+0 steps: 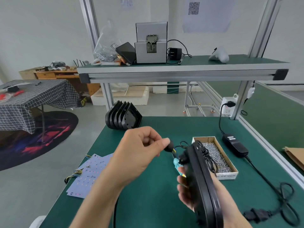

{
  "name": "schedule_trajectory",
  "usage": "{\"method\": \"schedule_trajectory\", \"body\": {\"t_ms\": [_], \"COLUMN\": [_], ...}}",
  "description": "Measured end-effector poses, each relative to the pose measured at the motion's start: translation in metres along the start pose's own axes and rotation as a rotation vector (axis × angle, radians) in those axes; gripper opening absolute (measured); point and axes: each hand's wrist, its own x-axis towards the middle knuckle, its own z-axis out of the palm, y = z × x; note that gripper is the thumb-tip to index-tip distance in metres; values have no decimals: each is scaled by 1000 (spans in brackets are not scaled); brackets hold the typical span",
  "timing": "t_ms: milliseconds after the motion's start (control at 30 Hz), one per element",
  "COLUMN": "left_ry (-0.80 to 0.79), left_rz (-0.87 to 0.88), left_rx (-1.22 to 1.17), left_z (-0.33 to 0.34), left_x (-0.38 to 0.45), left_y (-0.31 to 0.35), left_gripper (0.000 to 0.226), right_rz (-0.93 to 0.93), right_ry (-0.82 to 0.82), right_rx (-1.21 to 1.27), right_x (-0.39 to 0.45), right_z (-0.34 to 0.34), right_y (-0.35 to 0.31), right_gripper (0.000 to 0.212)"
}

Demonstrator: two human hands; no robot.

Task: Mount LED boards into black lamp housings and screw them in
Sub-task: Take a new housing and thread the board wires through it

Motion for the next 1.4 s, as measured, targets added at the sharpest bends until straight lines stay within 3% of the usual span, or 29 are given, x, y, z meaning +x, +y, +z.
{"method": "schedule_trajectory", "body": {"t_ms": [33, 133, 300, 400, 467, 533, 667, 933, 1400], "left_ry": [-1, -31, -44, -86, -93, -75, -19, 3, 5], "left_rz": [9, 34, 97, 102, 121, 144, 135, 121, 101], "left_rx": [-37, -83, 88, 206, 268, 286, 214, 75, 138], "left_z": [-2, -2, -4, -6, -3, 2, 7, 12, 14], "left_x": [-1, -4, -7, -6, -5, -4, -2, -6, -10], "left_y": [9, 31, 46, 44, 42, 39, 34, 34, 33], "left_gripper": [20, 17, 13, 15, 18, 21, 25, 24, 36], "right_rz": [136, 54, -385, -799, -932, -973, -995, -979, -983], "right_ry": [-15, 23, 59, -65, -123, -160, -4, 85, 224], "right_rx": [-111, -266, -434, -878, -1238, -1416, -1364, -1505, -1396], "right_x": [-10, 1, -7, -32, -36, -27, -14, -12, -5], "right_z": [19, 20, 36, 80, 112, 135, 143, 131, 116], "right_y": [-1, 6, -16, -42, -45, -38, -21, -17, 13], "right_gripper": [73, 75, 58, 55, 48, 42, 21, 11, 14]}}
